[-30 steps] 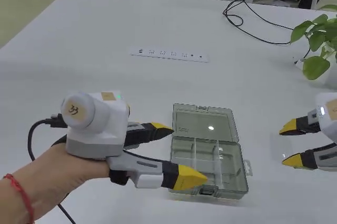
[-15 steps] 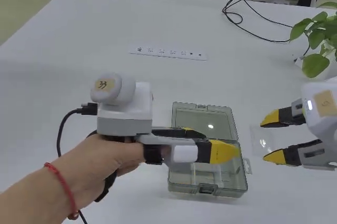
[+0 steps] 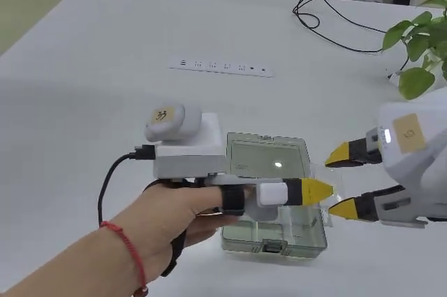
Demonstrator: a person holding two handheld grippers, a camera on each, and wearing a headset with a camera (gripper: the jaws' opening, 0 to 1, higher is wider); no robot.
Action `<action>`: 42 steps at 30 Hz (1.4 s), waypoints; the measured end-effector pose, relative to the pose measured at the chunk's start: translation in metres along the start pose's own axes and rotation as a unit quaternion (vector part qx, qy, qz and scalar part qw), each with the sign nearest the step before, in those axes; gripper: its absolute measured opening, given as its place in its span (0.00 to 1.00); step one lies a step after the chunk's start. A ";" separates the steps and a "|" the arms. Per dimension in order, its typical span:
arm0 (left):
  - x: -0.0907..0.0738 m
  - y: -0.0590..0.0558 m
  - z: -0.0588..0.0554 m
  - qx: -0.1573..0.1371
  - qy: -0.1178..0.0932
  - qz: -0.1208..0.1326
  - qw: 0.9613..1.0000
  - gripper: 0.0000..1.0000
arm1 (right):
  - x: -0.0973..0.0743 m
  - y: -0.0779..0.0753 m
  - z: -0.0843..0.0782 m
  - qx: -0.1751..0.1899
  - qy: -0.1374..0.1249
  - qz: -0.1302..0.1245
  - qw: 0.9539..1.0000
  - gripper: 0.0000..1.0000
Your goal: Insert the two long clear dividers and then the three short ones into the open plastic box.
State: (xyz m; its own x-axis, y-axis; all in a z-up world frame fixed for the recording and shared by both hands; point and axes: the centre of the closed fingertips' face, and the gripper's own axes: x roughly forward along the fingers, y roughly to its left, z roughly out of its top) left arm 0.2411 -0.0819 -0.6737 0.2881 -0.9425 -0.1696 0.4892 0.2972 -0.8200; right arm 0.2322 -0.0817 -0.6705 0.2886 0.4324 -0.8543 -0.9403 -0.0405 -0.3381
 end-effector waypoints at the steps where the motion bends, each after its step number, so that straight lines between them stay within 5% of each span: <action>1: 0.001 -0.001 0.000 -0.001 0.000 -0.001 1.000 0.27 | 0.000 0.000 0.001 0.000 0.000 0.000 1.000 0.33; 18: 0.003 -0.008 -0.008 -0.010 0.011 -0.012 1.000 0.00 | 0.000 0.005 0.005 -0.002 0.003 0.001 1.000 0.33; 35: 0.002 -0.008 -0.005 -0.021 0.000 -0.005 1.000 0.00 | 0.000 0.002 0.007 -0.022 0.001 -0.010 1.000 0.34; 40: -0.001 -0.002 -0.006 0.012 0.007 0.005 1.000 0.00 | -0.006 -0.003 0.013 -0.006 -0.017 -0.009 1.000 0.35; 42: -0.001 -0.004 -0.006 0.025 0.008 0.001 1.000 0.00 | -0.010 -0.005 0.017 0.025 -0.043 0.001 0.999 0.35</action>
State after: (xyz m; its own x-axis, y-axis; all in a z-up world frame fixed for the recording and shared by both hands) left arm 0.2337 -0.0827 -0.6731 0.2756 -0.9442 -0.1801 0.5300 0.3056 -0.7910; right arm 0.2313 -0.0705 -0.6537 0.2721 0.5075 -0.8176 -0.9493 0.0022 -0.3145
